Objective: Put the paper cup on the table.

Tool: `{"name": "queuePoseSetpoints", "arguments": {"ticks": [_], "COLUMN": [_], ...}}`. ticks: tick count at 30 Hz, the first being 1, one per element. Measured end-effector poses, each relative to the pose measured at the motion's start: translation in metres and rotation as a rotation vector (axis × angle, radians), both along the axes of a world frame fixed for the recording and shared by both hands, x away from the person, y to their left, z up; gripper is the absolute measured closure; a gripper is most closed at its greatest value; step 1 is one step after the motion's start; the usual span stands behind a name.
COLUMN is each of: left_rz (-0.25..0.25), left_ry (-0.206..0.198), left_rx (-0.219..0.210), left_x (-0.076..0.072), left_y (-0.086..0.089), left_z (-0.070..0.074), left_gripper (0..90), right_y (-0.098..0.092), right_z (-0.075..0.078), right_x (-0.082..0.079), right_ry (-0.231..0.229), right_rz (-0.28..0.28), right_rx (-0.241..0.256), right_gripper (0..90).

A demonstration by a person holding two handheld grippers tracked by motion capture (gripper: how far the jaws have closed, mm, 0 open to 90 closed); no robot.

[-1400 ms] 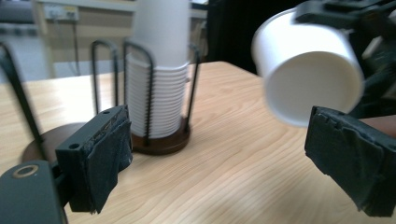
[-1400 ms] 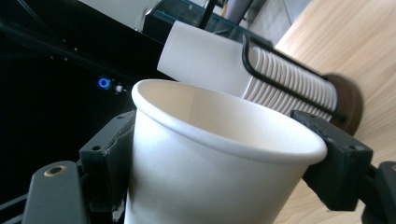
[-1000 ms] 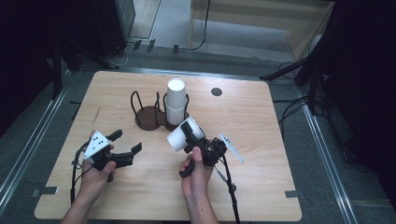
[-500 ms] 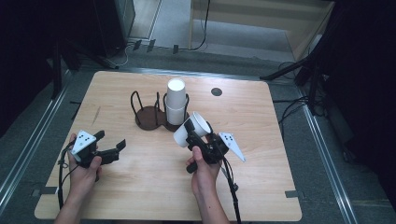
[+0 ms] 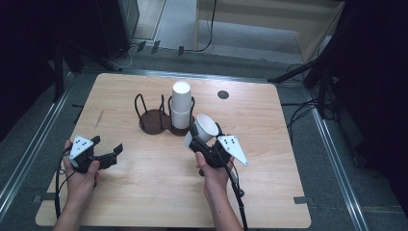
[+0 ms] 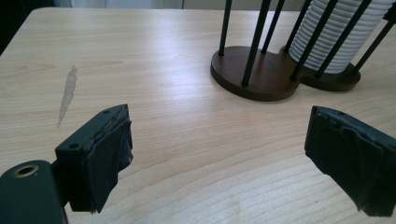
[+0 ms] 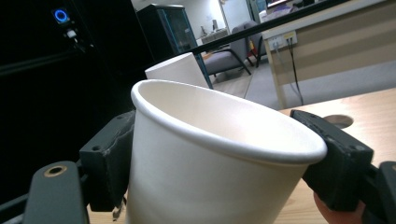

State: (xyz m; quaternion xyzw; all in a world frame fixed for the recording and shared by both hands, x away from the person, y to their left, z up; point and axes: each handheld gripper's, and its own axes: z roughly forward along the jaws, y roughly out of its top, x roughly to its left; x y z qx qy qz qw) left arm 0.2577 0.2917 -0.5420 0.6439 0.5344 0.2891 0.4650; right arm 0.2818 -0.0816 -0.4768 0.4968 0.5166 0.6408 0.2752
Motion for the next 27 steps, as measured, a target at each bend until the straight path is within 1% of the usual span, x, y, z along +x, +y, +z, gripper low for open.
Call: {"name": "queuePoseSetpoints", "arguments": {"ticks": [4, 6, 9, 14, 19, 21, 23, 24, 27], "left_rz": [0.001, 0.003, 0.014, 0.022, 0.003, 0.002, 0.004, 0.009, 0.023], "left_ry": [0.001, -0.004, -0.007, -0.020, -0.033, -0.034, -0.028, -0.020, -0.011], "left_rx": [0.007, 0.013, 0.005, -0.008, 0.020, 0.022, 0.012, -0.004, -0.033], "left_x": [0.000, 0.001, 0.001, -0.001, -0.003, -0.003, -0.002, -0.002, -0.001], "left_y": [0.000, -0.001, -0.001, 0.001, -0.003, -0.004, -0.003, -0.001, 0.002], "left_z": [-0.003, -0.005, -0.007, -0.008, -0.007, -0.008, -0.008, -0.008, -0.008], "left_gripper": [8.1, 8.2, 8.2, 8.3, 8.7, 8.7, 8.7, 8.7, 8.7], "right_y": [-0.001, -0.002, -0.004, -0.008, -0.012, -0.014, -0.016, -0.017, -0.018], "right_z": [-0.002, -0.003, -0.005, -0.009, -0.012, -0.013, -0.013, -0.013, -0.013], "right_x": [0.003, 0.004, 0.008, 0.014, 0.020, 0.023, 0.026, 0.027, 0.031], "right_ry": [-0.017, -0.022, -0.021, -0.021, -0.011, -0.008, -0.008, -0.009, -0.010], "right_rz": [-0.018, -0.021, -0.035, -0.048, -0.061, -0.069, -0.075, -0.075, -0.076], "right_rx": [-0.054, -0.070, -0.094, -0.124, -0.146, -0.149, -0.158, -0.164, -0.180], "right_gripper": [19.6, 19.6, 19.4, 19.4, 19.1, 19.0, 19.0, 19.0, 18.8]}}
